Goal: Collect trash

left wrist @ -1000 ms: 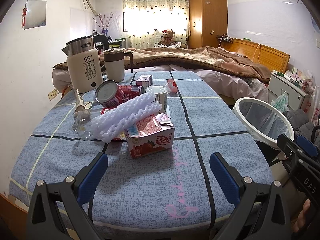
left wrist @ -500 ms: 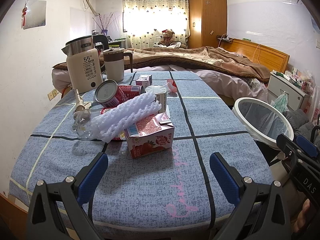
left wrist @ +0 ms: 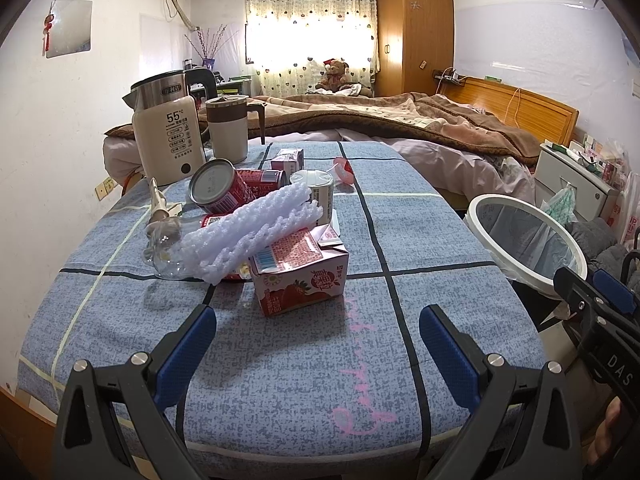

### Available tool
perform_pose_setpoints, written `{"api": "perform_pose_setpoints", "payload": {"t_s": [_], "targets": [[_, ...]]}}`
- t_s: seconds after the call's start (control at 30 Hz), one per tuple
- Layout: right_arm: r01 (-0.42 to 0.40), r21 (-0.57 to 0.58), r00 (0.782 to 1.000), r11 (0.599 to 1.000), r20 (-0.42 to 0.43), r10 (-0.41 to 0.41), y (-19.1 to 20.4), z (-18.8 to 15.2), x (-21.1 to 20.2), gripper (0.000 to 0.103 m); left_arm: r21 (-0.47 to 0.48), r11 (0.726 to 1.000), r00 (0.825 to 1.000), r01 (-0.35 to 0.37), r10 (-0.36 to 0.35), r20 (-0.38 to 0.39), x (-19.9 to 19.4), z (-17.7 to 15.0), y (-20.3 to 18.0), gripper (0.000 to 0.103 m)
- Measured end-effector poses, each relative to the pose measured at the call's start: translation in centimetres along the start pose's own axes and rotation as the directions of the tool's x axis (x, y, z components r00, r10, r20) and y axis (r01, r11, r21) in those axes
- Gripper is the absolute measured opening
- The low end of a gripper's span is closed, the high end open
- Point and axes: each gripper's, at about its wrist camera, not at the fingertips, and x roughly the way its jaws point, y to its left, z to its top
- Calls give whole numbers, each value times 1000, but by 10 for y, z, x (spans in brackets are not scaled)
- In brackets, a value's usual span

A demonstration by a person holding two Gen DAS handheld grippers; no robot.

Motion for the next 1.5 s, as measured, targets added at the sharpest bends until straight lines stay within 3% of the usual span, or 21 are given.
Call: {"api": "perform_pose_setpoints", "payload": {"t_s": [0.6, 0.73, 0.87, 1.17, 1.3, 1.5], "targets": [[-4, -2, 1000, 1000, -3, 4, 1, 0, 0, 73, -2, 1000, 1000, 2, -2, -2, 1, -1, 1, 103], [-33, -8, 999, 999, -14, 32, 5, 1, 6, 73, -6, 1000, 1000, 11, -11, -7, 1, -1, 7, 103], [-111, -12, 994, 994, -18, 111, 13, 1, 13, 73, -61, 997, 999, 39, -40, -15, 2, -2, 34, 103], [-283, -81, 956, 956, -108, 274, 60, 2, 46, 73, -193, 981, 999, -28, 21, -38, 10, -8, 106, 103], [-380, -116, 923, 918, -120, 367, 87, 2, 55, 73, -227, 972, 997, -68, 59, -46, 14, -10, 130, 103], [-452, -125, 886, 883, -178, 428, 123, 2, 71, 73, -228, 969, 995, -94, 85, -51, 21, -9, 153, 103]]}}
